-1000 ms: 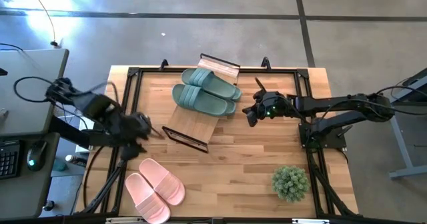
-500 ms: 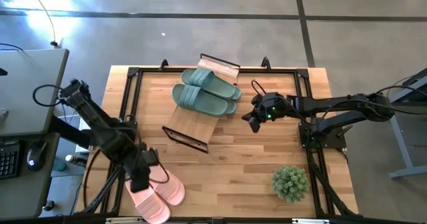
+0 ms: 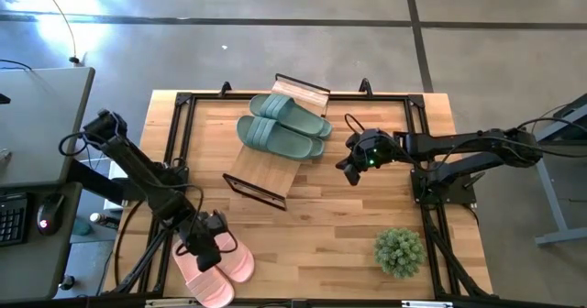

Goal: Pick and place slides into the shelf
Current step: Put the pink slide under the shelf

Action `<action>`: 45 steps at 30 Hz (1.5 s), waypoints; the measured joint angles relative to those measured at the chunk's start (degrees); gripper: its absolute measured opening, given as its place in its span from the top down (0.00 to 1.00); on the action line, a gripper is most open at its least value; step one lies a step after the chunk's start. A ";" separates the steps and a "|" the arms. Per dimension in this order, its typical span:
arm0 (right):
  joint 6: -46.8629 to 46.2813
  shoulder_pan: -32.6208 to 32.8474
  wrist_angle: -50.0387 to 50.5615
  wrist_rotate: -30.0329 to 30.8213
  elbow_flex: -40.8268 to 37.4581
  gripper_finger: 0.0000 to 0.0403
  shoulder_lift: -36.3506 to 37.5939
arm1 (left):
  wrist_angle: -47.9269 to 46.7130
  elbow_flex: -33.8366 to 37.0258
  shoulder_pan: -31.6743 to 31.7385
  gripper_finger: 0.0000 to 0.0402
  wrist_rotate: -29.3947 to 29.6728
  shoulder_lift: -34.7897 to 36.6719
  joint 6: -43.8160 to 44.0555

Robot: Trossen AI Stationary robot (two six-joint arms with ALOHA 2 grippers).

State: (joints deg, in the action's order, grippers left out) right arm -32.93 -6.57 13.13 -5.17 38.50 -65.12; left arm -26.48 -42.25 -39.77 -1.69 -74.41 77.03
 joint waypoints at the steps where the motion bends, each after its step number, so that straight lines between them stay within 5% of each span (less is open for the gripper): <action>1: 0.00 0.00 -0.03 0.00 0.00 1.00 0.00 | 0.43 0.49 0.00 0.37 0.32 0.00 0.12; 14: 1.49 0.00 -0.03 0.00 0.00 1.00 0.00 | 1.01 3.60 0.00 0.37 1.72 0.00 7.33; 38: 1.91 0.00 -0.11 0.02 0.00 1.00 0.00 | 15.33 3.60 0.00 0.37 1.24 -7.22 3.44; 45: 1.90 0.00 -0.06 0.02 0.00 1.00 0.00 | 17.34 3.60 0.00 0.55 2.17 -7.23 1.35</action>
State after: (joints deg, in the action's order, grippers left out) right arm -31.03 -6.57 13.07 -5.15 38.50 -65.12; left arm -9.14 -38.65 -39.77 0.48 -81.65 78.38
